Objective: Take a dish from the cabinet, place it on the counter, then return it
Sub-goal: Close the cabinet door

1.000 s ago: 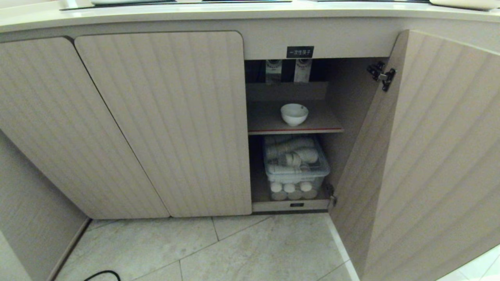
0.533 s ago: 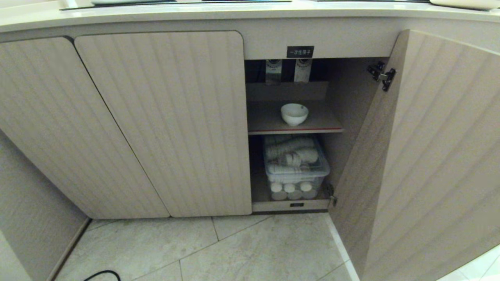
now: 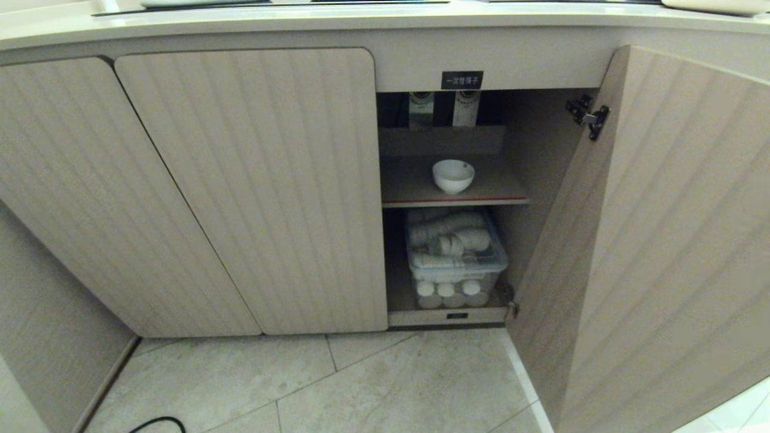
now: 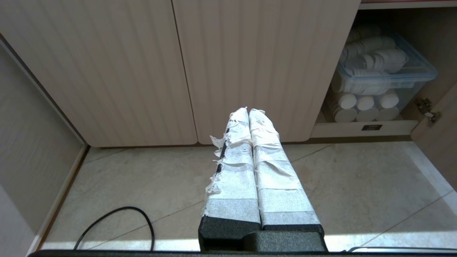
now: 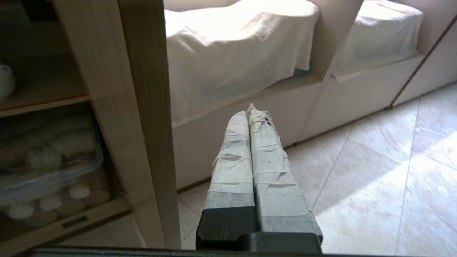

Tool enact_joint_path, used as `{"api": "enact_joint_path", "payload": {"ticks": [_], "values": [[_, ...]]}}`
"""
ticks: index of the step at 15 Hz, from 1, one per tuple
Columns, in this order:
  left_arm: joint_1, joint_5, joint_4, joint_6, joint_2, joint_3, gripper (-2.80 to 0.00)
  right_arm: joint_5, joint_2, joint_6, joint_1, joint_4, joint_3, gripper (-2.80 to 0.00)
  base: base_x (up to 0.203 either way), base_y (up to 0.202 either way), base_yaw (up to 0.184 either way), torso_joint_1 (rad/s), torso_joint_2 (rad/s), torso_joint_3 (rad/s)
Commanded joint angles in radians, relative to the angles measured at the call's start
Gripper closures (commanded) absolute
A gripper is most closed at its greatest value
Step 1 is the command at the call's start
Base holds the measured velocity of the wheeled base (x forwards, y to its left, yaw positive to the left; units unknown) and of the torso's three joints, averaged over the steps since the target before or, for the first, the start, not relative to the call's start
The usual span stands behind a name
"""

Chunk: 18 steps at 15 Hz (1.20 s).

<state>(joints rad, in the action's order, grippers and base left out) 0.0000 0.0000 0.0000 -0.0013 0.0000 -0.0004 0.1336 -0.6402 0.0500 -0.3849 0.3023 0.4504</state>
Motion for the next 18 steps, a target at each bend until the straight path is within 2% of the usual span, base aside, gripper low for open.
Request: {"api": "enact_joint_path", "payload": {"ticks": [1,5,12,17,18], "values": [[0.0,0.0,0.0,0.0,0.0,0.0,0.0,-0.003,-0.025,0.001,0.0,0.03,-0.004,0.0,0.0,0.0,0.0,0.0,0.0,0.0],[0.0,0.0,0.0,0.0,0.0,0.0,0.0,-0.005,-0.077,-0.004,0.0,0.098,-0.018,0.0,0.0,0.0,0.0,0.0,0.0,0.0],[0.0,0.0,0.0,0.0,0.0,-0.001,0.0,-0.01,-0.122,-0.008,-0.002,0.134,-0.041,0.0,0.0,0.0,0.0,0.0,0.0,0.0],[0.0,0.0,0.0,0.0,0.0,-0.001,0.0,-0.174,-0.107,-0.006,0.0,0.229,-0.104,0.0,0.0,0.0,0.0,0.0,0.0,0.0],[0.0,0.0,0.0,0.0,0.0,-0.001,0.0,-0.184,-0.104,-0.007,0.0,0.239,-0.117,0.0,0.0,0.0,0.0,0.0,0.0,0.0]]}}
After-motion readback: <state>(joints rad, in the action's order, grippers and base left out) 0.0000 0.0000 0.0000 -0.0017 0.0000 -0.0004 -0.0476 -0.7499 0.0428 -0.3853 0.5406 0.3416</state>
